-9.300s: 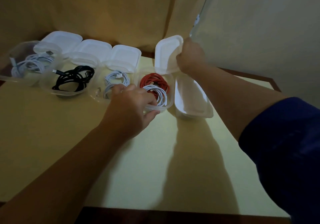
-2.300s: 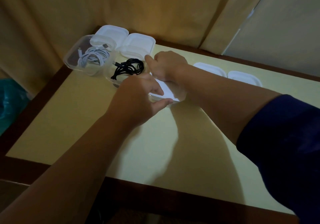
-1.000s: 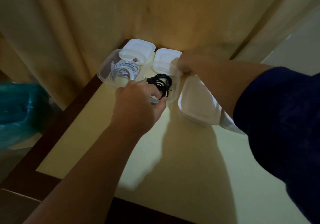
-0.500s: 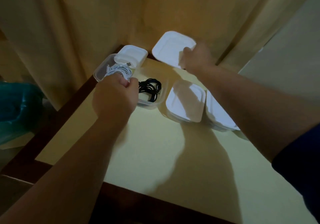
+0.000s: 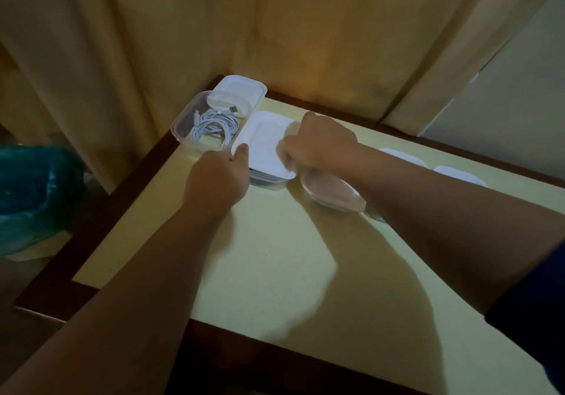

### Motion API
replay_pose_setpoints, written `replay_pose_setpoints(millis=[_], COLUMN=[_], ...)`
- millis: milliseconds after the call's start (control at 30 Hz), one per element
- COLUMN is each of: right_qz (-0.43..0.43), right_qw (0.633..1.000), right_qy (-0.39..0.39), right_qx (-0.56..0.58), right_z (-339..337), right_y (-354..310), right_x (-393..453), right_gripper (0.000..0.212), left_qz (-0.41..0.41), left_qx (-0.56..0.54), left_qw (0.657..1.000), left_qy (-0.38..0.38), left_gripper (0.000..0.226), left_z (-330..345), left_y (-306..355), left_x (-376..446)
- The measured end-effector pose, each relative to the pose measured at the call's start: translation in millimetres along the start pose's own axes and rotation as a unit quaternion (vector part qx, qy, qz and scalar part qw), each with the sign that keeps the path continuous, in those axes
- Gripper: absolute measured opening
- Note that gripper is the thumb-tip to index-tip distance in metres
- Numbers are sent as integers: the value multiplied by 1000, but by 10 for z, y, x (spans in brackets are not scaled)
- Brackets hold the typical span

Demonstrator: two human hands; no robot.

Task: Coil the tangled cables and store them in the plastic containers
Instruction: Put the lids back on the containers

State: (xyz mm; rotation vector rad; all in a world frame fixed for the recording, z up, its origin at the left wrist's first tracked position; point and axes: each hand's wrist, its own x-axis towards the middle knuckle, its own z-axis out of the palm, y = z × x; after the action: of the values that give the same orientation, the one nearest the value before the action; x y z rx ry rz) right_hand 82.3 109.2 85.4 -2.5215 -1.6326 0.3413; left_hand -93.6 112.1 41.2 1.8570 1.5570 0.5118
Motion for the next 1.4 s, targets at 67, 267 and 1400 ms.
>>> replay_pose_setpoints(millis=[67,267,1400], right_qz=[7,-71,37], right_qw=[1000,988,997], right_qy=[1,108,-3], right_qx=[-19,-81,66], right_z=[-5,35,91], right_y=[11,-44,-626], right_x=[-1,124,863], right_gripper=[35,47,57], left_qz=[37,-2,-144], left_qx=[20,-107,-332], left_qw=[999,994,930], left_qy=[-12,16,72], left_gripper=[53,53,55], left_z=[10,41,-214], left_y=[-50,-87,-362], left_x=[77,45,179])
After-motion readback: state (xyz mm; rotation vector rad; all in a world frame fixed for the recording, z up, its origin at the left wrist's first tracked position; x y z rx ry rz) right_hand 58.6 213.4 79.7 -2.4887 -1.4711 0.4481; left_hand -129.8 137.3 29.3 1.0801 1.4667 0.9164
